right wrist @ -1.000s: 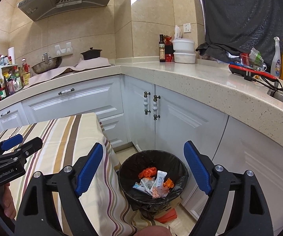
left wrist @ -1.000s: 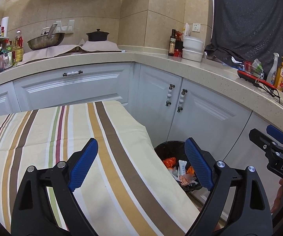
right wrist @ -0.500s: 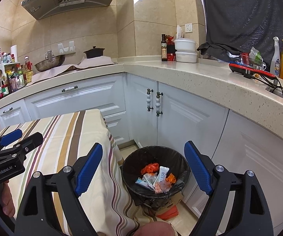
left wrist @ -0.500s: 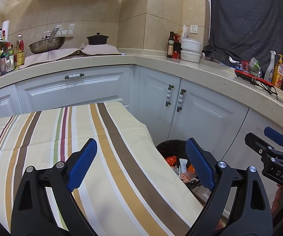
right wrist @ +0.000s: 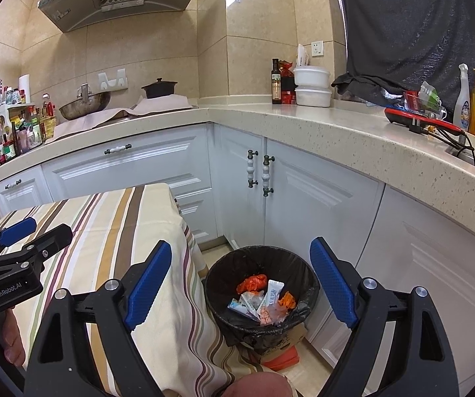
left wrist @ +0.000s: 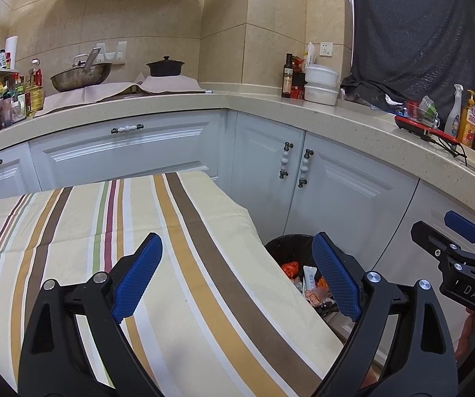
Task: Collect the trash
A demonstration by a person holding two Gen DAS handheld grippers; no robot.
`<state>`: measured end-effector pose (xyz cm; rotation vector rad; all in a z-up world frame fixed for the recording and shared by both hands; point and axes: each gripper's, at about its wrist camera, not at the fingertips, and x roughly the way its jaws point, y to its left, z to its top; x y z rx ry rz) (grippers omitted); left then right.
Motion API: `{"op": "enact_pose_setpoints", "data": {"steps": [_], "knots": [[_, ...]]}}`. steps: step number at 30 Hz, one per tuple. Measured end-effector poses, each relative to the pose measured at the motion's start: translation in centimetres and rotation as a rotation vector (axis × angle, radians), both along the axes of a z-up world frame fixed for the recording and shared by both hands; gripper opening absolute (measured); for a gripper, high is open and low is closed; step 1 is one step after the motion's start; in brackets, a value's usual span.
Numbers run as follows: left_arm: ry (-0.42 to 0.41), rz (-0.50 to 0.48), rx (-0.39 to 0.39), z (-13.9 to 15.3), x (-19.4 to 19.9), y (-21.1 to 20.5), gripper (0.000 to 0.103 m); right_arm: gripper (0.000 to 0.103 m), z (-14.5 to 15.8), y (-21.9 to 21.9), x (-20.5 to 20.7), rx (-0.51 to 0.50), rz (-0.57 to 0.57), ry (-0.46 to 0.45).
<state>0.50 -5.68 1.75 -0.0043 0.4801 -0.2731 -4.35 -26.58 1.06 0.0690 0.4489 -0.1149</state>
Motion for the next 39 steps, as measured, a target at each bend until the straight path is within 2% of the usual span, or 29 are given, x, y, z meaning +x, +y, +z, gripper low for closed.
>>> {"op": "enact_pose_setpoints", "data": {"steps": [14,32,35,39], "knots": [[0.002,0.018,0.002,-0.3,-1.0,0.9,0.091,0.084,-0.2,0.6,-0.7,-0.004,0.007,-0.002],[-0.008,-0.004,-0.014,-0.1,-2.2,1.1,0.091,0.084,0.1,1.0,-2.1,-0.016,0.003,-0.013],[-0.005,-0.004,-0.014,-0.2,-2.3,1.2,0.096,0.084,0.0,1.1,-2.2,-0.016,0.003,-0.012],[-0.015,0.004,-0.011,-0.1,-2.4,1.1,0.098,0.084,0.0,1.1,-2.2,-0.015,0.004,-0.01]]}}
